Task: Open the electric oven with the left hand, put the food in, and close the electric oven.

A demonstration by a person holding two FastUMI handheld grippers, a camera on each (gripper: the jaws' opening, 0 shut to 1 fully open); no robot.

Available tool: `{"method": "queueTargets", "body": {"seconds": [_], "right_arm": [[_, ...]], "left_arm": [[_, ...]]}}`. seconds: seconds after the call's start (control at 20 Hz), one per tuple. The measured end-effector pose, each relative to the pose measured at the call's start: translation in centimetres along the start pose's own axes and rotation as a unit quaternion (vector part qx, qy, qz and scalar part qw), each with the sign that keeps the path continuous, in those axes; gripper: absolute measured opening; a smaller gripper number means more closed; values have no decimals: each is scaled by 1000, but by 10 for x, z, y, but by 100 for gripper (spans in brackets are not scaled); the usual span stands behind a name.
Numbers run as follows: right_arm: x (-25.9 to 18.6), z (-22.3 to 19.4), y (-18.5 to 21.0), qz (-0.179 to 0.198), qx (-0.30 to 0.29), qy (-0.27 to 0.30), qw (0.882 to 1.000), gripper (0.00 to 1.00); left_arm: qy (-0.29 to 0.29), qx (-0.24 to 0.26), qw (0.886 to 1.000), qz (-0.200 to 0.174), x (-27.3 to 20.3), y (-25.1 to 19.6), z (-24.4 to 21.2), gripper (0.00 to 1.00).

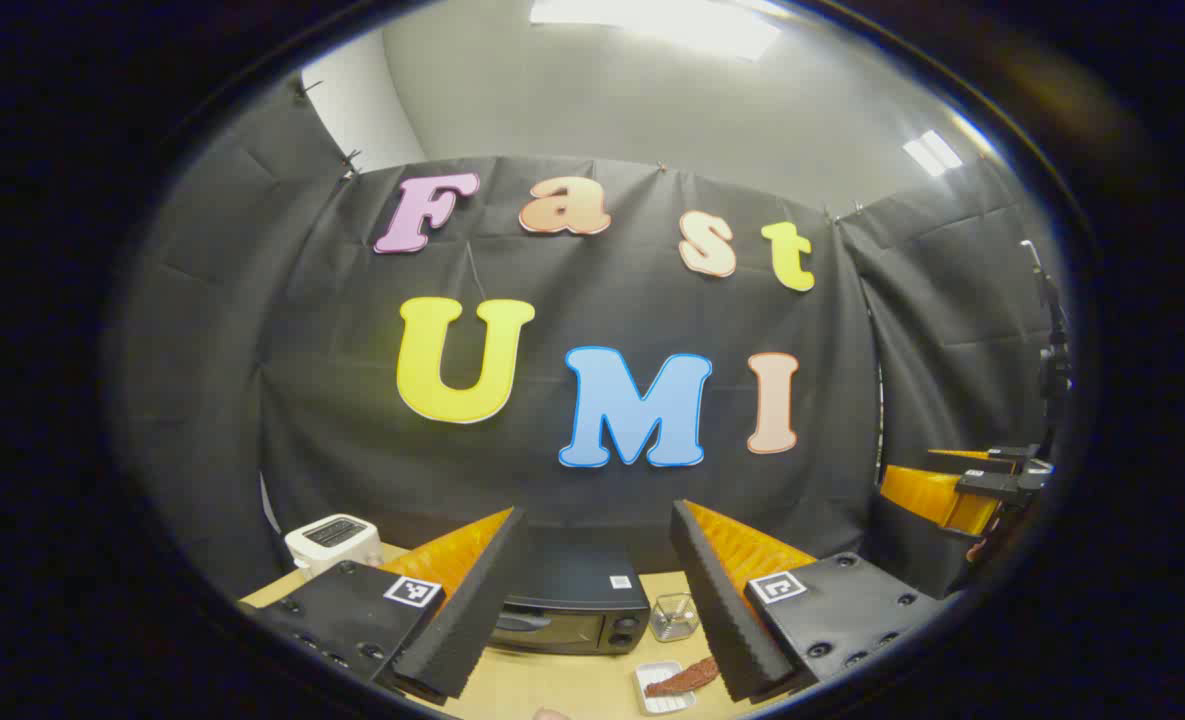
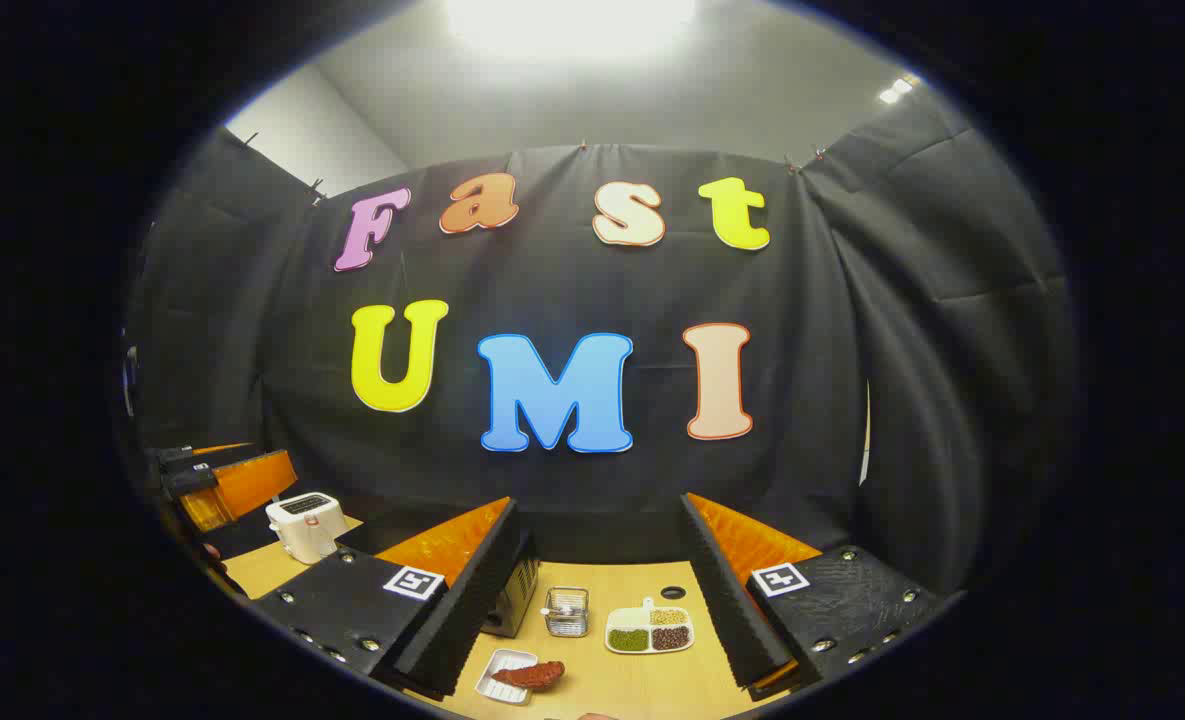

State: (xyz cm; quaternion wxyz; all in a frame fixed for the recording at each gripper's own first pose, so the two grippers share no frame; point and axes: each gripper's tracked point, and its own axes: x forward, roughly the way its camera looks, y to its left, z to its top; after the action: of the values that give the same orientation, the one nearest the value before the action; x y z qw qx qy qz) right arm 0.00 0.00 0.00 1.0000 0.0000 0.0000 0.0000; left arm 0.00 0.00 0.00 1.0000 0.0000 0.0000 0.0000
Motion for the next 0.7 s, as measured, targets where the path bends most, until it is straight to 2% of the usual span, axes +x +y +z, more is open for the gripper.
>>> {"method": "queueTargets", "body": {"seconds": [0.15,0.35,0.7], "right_arm": [[2,2,13,1,7,0,1000,96],[7,2,24,-20,14,0,1000,96],[23,1,25,-44,22,2,999,96]], "left_arm": [[-4,-12,1000,-6,9,9,0,98],[-7,-21,1000,-12,17,19,0,96],[-9,-18,1000,-17,23,29,-1,98]]}}
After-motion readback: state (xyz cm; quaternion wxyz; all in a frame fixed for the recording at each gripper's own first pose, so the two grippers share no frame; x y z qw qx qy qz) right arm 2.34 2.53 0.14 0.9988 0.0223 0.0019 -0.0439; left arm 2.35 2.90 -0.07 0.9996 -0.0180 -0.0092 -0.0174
